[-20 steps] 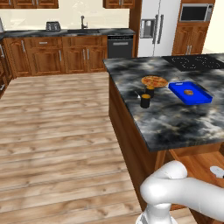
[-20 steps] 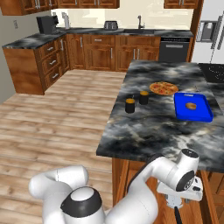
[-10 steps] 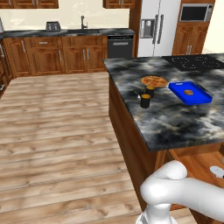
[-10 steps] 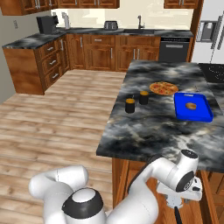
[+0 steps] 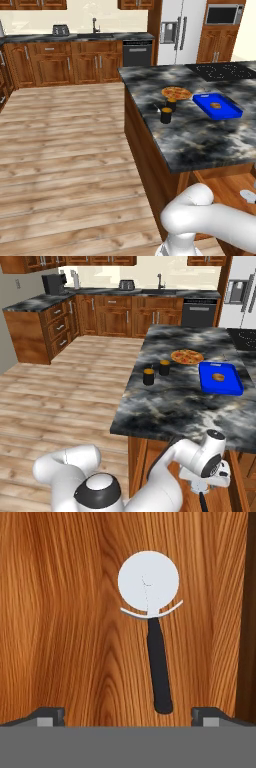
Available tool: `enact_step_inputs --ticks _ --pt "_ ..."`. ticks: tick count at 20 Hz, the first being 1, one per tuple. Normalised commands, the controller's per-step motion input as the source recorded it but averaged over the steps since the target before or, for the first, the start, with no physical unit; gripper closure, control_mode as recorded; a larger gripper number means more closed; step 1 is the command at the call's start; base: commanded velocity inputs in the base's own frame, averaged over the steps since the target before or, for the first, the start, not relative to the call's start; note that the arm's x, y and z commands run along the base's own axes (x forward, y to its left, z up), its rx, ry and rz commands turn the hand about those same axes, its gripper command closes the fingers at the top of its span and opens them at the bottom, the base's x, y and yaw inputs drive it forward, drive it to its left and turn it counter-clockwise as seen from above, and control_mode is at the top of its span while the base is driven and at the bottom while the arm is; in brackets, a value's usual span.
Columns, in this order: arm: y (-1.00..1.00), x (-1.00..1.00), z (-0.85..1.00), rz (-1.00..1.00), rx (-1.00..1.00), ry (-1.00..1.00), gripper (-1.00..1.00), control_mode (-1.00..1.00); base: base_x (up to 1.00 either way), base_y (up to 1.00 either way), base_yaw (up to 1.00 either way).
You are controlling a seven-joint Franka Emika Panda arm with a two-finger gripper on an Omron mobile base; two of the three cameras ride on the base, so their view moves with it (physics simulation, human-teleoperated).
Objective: Take the pizza cutter from the drawer on the right and place it on the dining counter for cutting.
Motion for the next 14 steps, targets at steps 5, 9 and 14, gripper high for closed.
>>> enact_step_inputs --ticks 5,9,14 --pt "-0.14 0.0 -0.16 0.03 0.0 0.0 -1.0 -1.0 0.0 0.0 0.0" --pt "-0.23 0.0 -0.22 0.02 0.0 0.0 -1.0 -1.0 0.0 0.0 0.0" --pt "-0.09 0.04 -0.2 0.02 0.0 0.0 -1.0 -1.0 0.0 0.0 0.0"
